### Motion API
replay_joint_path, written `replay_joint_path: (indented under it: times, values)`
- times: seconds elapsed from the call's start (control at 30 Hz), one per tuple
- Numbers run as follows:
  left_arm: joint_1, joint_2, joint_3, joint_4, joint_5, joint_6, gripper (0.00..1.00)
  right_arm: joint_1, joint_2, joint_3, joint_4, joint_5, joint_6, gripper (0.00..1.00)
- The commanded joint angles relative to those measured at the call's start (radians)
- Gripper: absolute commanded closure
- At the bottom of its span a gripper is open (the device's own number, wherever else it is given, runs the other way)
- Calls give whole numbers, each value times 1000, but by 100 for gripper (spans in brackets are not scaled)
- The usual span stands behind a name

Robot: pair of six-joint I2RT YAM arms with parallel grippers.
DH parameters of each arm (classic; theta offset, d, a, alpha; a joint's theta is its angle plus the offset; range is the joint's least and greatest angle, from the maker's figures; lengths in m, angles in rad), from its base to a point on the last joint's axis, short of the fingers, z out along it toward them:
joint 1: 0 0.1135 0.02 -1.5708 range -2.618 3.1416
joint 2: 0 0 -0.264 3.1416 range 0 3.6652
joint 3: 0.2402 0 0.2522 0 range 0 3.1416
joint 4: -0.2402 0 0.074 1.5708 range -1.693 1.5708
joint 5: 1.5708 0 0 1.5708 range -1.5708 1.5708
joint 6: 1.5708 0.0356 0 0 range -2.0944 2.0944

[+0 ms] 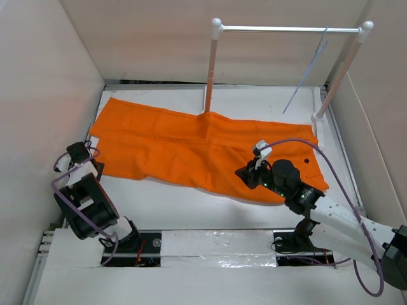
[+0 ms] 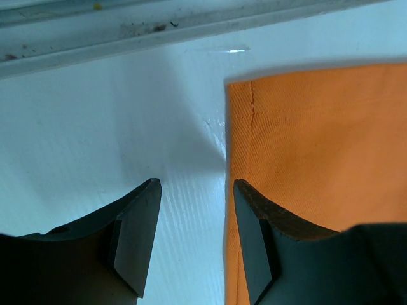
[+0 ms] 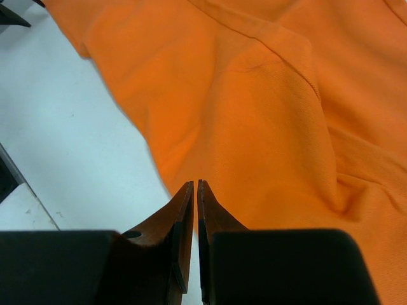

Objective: Place the trousers on the hanger
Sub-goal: Flatten out the trousers at the center of the board.

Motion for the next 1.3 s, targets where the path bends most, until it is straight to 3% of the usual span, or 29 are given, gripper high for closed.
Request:
replay_joint_path:
  times: [0.0,0.5,0.57,0.63,0.7,0.9,0.97,1.07,1.27]
  values:
    - [4,13,22,24,17,20,53,-8,11,1,77,-36,-13,87]
    - [-37,176,28,146,67,-4,59,-8,77,7,97,-54,-7,87]
    - [-37,179,29,158,69,-1,83,-8,82,8,96,-51,-4,87]
    - [-37,171,32,158,67,8,100,-8,87,8,94,-42,-1,87]
    - [-37,147,32,150,75,0,100,-8,88,10,87,-7,-2,87]
    - [-161,-188,38,126,54,3,100,-53,36,-13,-7,122,71,89]
    - [-265,-272,63,80,0,29,100,-82,-13,-34,-42,112,114,98]
    - [-387,-437,81,49,-75,51,100,-148,-102,-73,-131,125,179,100]
    - [-447,-697,58,-14,-37,94,100,-266,-283,-88,-347,245,288,100]
